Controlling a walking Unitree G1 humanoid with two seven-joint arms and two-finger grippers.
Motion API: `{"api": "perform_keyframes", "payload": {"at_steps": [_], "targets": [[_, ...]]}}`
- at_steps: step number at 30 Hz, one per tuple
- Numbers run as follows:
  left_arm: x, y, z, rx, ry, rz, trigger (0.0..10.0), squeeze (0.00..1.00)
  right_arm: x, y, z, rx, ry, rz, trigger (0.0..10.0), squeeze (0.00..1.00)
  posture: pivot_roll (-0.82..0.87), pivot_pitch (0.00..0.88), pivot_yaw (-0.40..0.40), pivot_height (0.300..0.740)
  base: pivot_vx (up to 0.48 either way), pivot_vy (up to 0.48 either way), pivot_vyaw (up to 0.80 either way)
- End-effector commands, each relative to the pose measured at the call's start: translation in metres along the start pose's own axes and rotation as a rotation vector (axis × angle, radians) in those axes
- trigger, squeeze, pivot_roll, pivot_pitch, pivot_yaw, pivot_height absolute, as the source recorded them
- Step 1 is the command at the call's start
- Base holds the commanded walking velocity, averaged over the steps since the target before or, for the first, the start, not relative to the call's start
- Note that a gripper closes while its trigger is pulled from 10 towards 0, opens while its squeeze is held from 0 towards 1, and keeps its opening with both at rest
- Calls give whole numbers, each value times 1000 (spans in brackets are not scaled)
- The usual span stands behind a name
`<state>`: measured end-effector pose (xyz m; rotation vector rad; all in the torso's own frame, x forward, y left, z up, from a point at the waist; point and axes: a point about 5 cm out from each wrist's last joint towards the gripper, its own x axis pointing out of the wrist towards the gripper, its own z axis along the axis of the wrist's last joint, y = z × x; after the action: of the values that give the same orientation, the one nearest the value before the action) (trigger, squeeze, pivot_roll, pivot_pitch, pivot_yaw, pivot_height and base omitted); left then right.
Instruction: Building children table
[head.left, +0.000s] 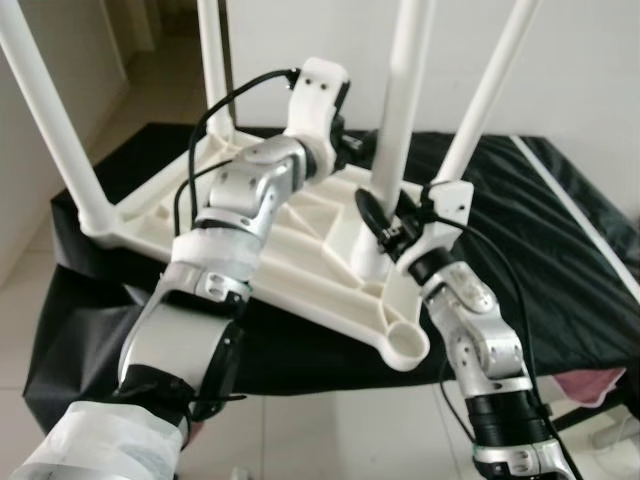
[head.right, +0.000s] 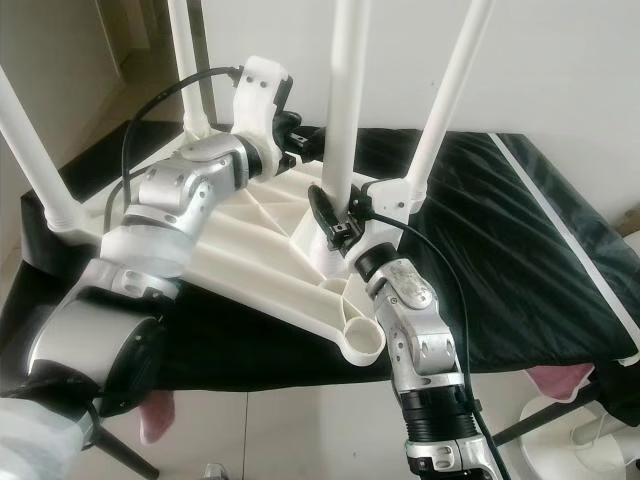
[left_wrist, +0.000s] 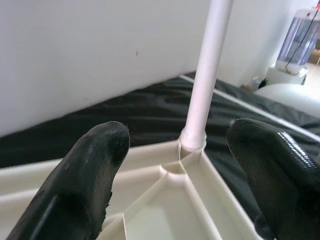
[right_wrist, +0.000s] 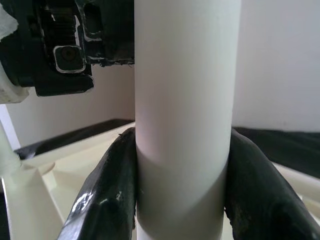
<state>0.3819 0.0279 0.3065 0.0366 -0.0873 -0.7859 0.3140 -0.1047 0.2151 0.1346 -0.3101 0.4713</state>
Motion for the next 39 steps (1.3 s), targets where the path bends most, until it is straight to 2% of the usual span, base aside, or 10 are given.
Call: {"api": "perform_keyframes", "payload": {"at_steps": [1,25,29,35,39], "targets": [[5,-19,20,23,-57,-99,10000,0,2,0,-11,12,68,-7,10000,0,101,0,-62,740,0,0,0],[1,-20,25,30,-89,-103,10000,0,5,0,-15,43,86,-36,10000,0,93,0,-68,740,0,0,0],[0,-25,28,51,-106,-127,10000,0,6,-2,-16,17,88,-50,10000,0,89,0,-66,740,0,0,0],[1,-23,25,107,-95,-91,10000,0,7,-4,-16,8,86,-60,10000,0,87,0,-63,740,0,0,0],[-10,-2,6,78,-71,3,10000,0,2,-12,-8,31,37,-125,10000,0,76,0,-52,740,0,0,0]]}}
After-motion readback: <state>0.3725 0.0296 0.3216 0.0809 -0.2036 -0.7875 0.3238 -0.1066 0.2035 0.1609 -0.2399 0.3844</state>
